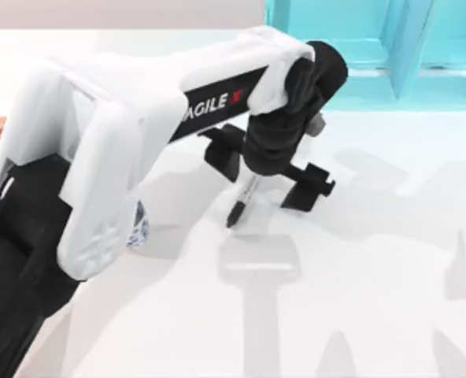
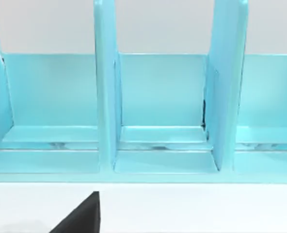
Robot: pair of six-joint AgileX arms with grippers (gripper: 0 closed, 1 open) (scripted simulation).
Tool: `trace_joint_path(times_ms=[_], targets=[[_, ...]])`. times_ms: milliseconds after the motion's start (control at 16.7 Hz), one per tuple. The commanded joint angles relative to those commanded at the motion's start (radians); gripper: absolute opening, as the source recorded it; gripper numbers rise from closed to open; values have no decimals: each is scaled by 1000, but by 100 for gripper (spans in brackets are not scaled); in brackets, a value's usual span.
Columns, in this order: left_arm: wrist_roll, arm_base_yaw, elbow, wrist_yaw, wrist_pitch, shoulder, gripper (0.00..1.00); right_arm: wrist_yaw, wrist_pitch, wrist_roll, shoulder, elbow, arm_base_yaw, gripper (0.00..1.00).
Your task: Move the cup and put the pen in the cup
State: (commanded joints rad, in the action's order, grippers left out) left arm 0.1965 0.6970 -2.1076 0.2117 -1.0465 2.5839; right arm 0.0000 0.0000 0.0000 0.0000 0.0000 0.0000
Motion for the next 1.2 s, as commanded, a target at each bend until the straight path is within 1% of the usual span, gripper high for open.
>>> trace_joint_path(times_ms=[360, 420, 840, 900, 1200], targets=[[0, 0, 0, 0, 0, 0, 2, 0, 0, 0, 0, 0, 0, 100], [0, 0, 0, 0, 0, 0, 0, 0, 0, 0, 0, 0, 0, 100], [0, 0, 0, 0, 0, 0, 0, 0, 0, 0, 0, 0, 0, 100], [26, 20, -12, -51, -13, -61, 0, 0, 0, 0, 0, 0, 0, 100], [45, 37, 27, -49, -29, -116, 0, 0, 0, 0, 0, 0, 0, 100]])
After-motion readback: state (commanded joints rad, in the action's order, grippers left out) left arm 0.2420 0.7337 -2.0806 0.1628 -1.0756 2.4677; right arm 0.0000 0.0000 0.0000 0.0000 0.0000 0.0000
